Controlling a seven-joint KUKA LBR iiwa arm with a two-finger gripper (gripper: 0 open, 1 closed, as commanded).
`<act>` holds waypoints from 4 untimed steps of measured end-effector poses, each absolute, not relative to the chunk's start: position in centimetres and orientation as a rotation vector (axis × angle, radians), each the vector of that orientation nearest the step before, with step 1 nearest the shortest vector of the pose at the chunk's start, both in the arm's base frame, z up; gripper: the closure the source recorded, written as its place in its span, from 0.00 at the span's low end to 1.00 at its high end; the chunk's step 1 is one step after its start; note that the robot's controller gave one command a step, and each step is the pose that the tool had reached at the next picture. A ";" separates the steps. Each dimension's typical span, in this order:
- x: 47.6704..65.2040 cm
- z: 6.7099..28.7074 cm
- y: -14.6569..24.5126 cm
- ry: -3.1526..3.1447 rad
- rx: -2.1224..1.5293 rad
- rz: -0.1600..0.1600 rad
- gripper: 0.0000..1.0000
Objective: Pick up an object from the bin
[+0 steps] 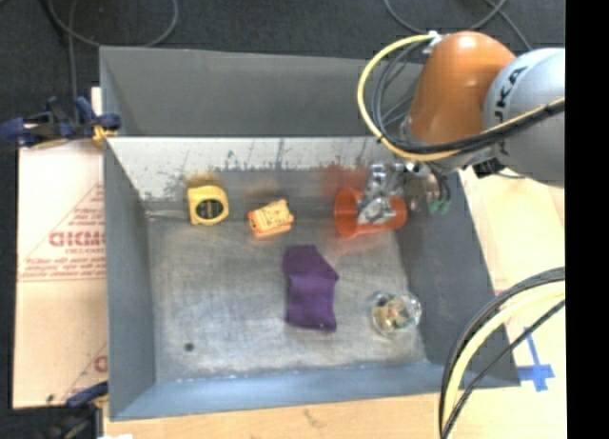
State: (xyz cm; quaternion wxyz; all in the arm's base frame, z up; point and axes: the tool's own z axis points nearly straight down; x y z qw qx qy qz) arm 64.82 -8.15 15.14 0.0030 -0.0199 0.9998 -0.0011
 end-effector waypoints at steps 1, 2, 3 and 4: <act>61.3 16.5 -6.3 3.133 -0.174 -0.003 1.00; 61.3 16.5 -6.2 3.133 -0.175 -0.003 1.00; 61.3 13.0 -5.2 3.122 -0.344 -0.001 0.00; 61.4 13.1 -5.2 3.120 -0.344 -0.002 1.00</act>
Offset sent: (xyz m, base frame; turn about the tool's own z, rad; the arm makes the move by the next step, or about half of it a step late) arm 0.0000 0.0000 0.0000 0.0000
